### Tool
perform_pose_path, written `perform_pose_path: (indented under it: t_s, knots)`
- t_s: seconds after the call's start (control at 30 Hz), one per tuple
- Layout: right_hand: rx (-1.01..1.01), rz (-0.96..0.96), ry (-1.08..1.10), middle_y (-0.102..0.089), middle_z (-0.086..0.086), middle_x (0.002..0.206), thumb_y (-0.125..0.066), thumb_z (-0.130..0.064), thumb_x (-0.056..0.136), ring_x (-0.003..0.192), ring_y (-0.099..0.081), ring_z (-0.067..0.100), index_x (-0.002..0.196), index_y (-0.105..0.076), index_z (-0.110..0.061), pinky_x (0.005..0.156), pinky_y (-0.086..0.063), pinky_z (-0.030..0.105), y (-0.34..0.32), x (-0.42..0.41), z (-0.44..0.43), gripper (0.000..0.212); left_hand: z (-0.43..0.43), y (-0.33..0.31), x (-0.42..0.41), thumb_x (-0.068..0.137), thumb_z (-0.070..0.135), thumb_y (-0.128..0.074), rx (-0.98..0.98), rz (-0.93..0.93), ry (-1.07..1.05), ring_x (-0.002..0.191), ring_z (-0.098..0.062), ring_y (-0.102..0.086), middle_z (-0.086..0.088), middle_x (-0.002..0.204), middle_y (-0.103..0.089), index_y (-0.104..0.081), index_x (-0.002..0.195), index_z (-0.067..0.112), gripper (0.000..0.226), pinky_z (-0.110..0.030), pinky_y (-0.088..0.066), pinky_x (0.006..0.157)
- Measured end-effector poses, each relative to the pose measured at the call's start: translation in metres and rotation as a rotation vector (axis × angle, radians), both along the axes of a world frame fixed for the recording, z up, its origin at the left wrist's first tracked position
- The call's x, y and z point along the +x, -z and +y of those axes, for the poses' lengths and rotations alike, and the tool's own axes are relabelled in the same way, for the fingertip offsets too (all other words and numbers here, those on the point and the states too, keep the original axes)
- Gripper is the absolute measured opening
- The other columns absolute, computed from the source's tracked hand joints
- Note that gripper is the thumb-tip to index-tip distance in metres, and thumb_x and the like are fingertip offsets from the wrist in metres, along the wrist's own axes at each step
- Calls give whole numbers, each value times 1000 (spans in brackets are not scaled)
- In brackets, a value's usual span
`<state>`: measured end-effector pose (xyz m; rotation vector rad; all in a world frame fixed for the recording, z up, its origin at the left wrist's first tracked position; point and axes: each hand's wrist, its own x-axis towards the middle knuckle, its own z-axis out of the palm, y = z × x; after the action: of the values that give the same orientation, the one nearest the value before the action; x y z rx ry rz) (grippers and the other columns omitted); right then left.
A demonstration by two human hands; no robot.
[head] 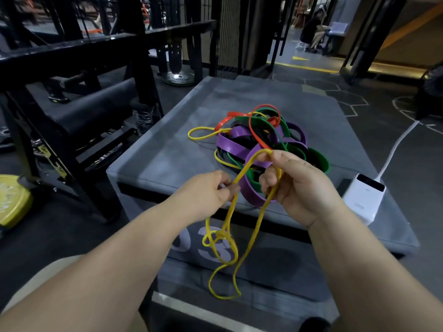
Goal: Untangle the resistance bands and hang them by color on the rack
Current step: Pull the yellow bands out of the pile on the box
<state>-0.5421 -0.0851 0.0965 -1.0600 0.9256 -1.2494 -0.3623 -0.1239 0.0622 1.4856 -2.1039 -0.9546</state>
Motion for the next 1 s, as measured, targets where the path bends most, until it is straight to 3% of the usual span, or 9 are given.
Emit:
perform_pose_path:
  t_s: [0.17, 0.3, 0.43, 0.53, 0.63, 0.7, 0.8, 0.87, 1.0]
  knots:
    - [-62, -82, -41, -59, 1, 63, -58, -25, 84, 46, -39, 12, 100, -71, -15, 52, -29, 24, -3, -5, 0, 23, 3, 7, 1, 79, 51, -59, 78, 70, 27, 80, -22, -71, -6, 85, -71, -57, 79, 24, 27, -46, -57, 79]
    - [-50, -215, -55, -64, 0, 67, -52, -21, 84, 41, -37, 8, 116, -64, -17, 45, -32, 17, -7, -10, 0, 34, 0, 8, -1, 90, 42, -58, 24, -74, 60, 71, -14, -70, -5, 80, -68, -55, 77, 17, 28, -41, -54, 79]
    - [-43, -306, -28, -68, -1, 69, -48, -21, 83, 42, -45, 8, 120, -60, -29, 43, -37, 16, -11, -11, 3, 40, 1, 9, 0, 85, 46, -59, 81, -21, 101, 82, -19, -69, 1, 84, -73, -61, 78, 20, 27, -44, -52, 85]
    - [-76, -316, -11, -68, -2, 70, -47, -20, 84, 45, -50, 9, 123, -55, -37, 44, -42, 17, -15, -14, 6, 43, 3, 12, -1, 94, 36, -57, 114, -107, 144, 86, -10, -65, 11, 80, -70, -62, 81, 20, 21, -32, -50, 86]
    - [-94, -232, 2, -71, -2, 76, -47, -17, 83, 55, -64, 12, 135, -43, -42, 54, -53, 21, -13, -15, 7, 58, 7, 13, -6, 97, 27, -53, 145, -11, 137, 63, 2, -56, 9, 69, -63, -60, 79, 20, 21, -12, -43, 64]
    - [-131, -170, 4, -73, 0, 81, -47, -12, 83, 73, -72, 17, 142, -30, -43, 71, -58, 28, -7, -14, 5, 69, 10, 11, -10, 99, 24, -49, 155, 64, 126, 61, -3, -54, 5, 66, -59, -62, 89, 17, 19, -17, -43, 65]
    - [-193, -34, 26, -75, 2, 87, -55, -12, 84, 94, -69, 21, 144, -19, -44, 97, -49, 39, 5, -11, -1, 77, 13, 8, -13, 100, 25, -46, 160, 118, 153, 63, -11, -50, 3, 63, -50, -61, 86, 26, 20, -20, -45, 65]
    - [-216, 106, 38, -75, 0, 89, -60, -9, 88, 96, -67, 17, 141, -16, -47, 95, -48, 36, 12, -9, -3, 78, 15, 5, -15, 100, 28, -47, 156, 143, 166, 63, -9, -48, 5, 64, -45, -60, 85, 30, 21, -18, -45, 62]
    - [-225, 414, 29, -71, 3, 88, -40, -1, 101, 79, -68, 15, 149, -3, -41, 66, -55, 28, 23, 0, 0, 73, 13, 4, -17, 97, 33, -52, 95, 161, 186, 63, -7, -45, 6, 65, -47, -64, 86, 24, 19, -26, -43, 65]
